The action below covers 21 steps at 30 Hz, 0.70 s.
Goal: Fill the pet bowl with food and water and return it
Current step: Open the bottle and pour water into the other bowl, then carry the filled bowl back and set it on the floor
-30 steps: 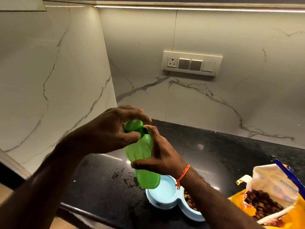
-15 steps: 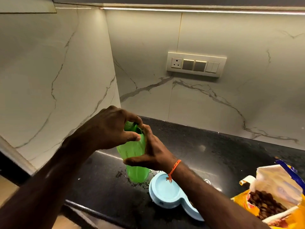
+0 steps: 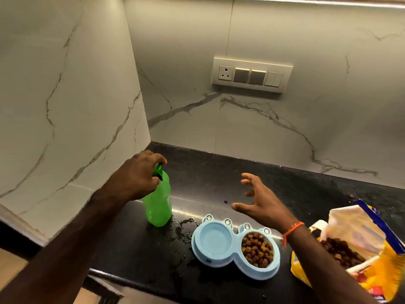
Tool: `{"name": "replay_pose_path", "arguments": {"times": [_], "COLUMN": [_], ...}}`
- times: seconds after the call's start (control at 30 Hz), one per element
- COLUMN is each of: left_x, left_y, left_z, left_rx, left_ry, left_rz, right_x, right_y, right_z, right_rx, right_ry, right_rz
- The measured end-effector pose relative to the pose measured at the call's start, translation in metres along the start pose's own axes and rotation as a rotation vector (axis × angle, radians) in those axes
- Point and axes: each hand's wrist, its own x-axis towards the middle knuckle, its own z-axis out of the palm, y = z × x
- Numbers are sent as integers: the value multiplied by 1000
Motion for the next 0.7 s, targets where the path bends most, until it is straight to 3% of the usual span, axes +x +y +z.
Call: {"name": "replay_pose_path", "arguments": {"times": [0.2,0.33,0.4,0.53,0.7], "left_x": [9,5,0,-2,-5], "left_y": [5,34,51,74,78], "left_z": [0,9,21,66,132], "left_rx": [50,16,-58,-137,-82], "left_ry": [-50,113,100,-109,-467], "left_rz": [24,249,363,458,393], "right_x": [-30,-47,-54,-70,-84], "right_y": [51,62,64,69,76], "right_z": [-8,-2,2,7,18], "right_rx": [-55,-74,-90,-116,-107], "right_ry": [2,4,5,-12,-68], "right_rz": [194,243,254,284,362]}}
